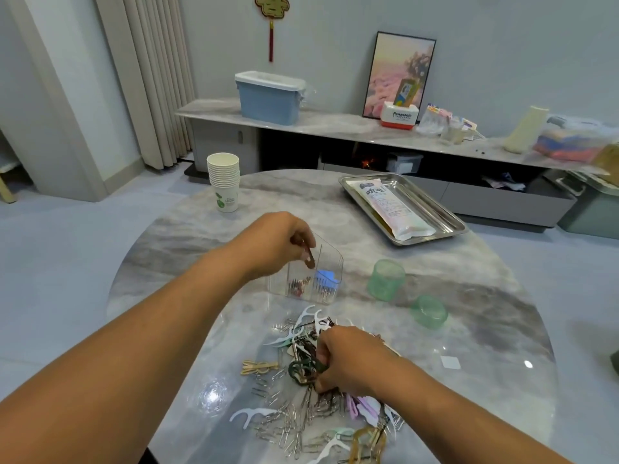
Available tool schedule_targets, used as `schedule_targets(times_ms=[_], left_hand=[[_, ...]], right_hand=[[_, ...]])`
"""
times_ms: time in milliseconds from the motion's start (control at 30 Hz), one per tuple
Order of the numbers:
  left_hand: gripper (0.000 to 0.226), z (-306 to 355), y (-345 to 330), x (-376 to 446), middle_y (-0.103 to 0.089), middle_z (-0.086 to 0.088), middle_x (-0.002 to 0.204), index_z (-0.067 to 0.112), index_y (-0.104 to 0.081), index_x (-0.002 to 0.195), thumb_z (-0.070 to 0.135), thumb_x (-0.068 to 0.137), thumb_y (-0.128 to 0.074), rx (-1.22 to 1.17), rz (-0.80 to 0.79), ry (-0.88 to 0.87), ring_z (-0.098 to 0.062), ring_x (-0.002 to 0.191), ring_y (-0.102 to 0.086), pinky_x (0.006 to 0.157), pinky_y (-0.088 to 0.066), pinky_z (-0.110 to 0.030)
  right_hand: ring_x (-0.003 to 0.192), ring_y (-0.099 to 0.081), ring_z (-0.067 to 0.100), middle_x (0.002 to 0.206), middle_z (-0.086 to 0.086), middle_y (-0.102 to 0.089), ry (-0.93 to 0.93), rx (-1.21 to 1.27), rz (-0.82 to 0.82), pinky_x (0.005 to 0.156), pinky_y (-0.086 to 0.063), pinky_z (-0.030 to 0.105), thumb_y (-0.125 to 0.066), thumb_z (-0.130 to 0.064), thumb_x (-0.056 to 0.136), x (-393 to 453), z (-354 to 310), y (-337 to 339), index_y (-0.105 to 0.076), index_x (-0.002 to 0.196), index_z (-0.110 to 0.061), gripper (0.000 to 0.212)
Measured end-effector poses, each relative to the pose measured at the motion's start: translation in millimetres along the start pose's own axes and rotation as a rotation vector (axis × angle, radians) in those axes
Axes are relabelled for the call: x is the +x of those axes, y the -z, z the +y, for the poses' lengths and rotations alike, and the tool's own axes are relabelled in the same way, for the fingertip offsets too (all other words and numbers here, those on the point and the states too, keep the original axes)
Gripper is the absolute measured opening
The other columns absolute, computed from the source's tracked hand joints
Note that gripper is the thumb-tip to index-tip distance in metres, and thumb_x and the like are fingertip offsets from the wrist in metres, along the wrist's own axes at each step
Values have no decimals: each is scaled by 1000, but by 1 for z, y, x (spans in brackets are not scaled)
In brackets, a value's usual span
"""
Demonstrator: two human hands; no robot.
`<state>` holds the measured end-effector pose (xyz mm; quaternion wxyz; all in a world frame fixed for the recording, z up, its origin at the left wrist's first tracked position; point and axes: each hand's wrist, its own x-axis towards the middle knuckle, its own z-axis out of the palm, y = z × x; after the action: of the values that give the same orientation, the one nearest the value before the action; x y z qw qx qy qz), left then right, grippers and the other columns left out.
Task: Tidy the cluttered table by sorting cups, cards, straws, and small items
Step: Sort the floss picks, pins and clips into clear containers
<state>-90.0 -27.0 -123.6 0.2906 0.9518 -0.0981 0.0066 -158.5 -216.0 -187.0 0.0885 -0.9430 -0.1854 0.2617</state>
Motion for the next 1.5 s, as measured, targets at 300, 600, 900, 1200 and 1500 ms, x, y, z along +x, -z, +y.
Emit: schedule_targets(times_ms=[300,600,900,1200,1500], left_hand=[[17,-5,-30,16,-64,3,102,25,-74,102,17,99,-59,321,98,-10,-24,99,-61,81,-50,-35],[48,-2,-9,9,-57,6,129,34,-62,127,42,83,-79,388,-84,53,-18,114,-54,93,-45,-37],[25,-21,-10,9,-59,-1,97,23,-62,75,21,76,-87,151,-27,230,-11,73,-53,55,-36,-25],[31,-10,-33,11,-52,-2,103,18,-59,70,26,76,-88,83,120,205,-24,84,-60,70,-47,-33],[52,13,-24,5,-43,-2,112,19,-47,108,29,76,-87,108,77,248,-27,87,-57,70,-45,-36]], right_hand=[[67,-58,10,84,-4,-70,-5,389,11,64,-50,26,-76,-23,91,-4,17,34,-74,96,-16,9],[66,-59,5,95,5,-76,-33,748,111,54,-45,17,-65,-11,98,-1,39,72,-76,107,-15,15],[71,-69,16,93,16,-73,-9,1323,618,75,-63,27,-63,5,95,34,25,82,-69,110,-6,18],[90,-65,11,104,-11,-68,-42,556,725,83,-54,34,-60,-19,99,42,22,69,-71,113,-25,19],[115,-57,23,132,-1,-52,-50,-49,4,96,-52,43,-87,-54,69,10,1,29,-51,135,-30,79]])
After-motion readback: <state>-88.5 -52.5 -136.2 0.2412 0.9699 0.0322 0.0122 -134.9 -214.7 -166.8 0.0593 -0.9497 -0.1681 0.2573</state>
